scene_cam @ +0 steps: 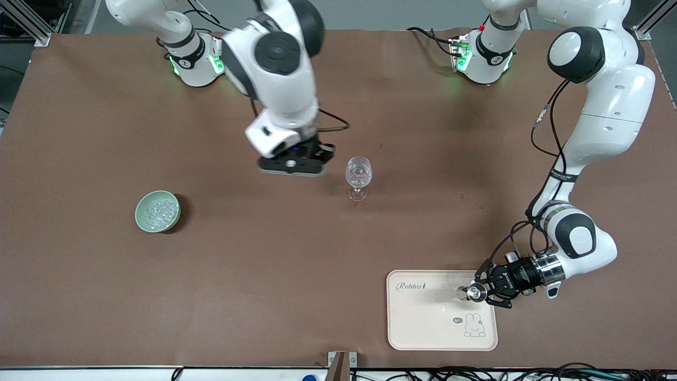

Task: Pour wine and add ice with both arms
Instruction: 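Lower the jigger onto the tray while the right gripper brings ice over the glass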

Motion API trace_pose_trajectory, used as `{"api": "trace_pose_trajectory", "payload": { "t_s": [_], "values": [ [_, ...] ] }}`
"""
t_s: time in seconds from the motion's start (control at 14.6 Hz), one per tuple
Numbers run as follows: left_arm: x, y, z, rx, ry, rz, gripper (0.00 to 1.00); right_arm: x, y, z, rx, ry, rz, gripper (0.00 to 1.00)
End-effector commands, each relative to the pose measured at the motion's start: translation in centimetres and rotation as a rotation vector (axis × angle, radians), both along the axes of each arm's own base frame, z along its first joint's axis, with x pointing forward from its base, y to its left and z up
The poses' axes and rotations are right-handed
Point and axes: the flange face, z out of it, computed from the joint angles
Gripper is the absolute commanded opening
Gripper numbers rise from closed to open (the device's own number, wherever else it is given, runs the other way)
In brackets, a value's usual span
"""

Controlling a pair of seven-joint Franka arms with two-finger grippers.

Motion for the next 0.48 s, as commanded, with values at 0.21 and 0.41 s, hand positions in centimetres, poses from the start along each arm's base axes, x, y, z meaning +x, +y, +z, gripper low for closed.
{"api": "trace_pose_trajectory", "payload": {
  "t_s": [0.21,0.41],
  "values": [
    [0.0,0.4,-2.8,-0.014,-0.044,0.045,0.05,-1.3,5.3,-2.9,0.013,-0.035,0.018,0.03],
    [-0.2,0.4,-3.7,-0.014,-0.037,0.044,0.08,-3.1,6.8,-3.1,0.006,-0.028,0.035,0.03]
  ]
}}
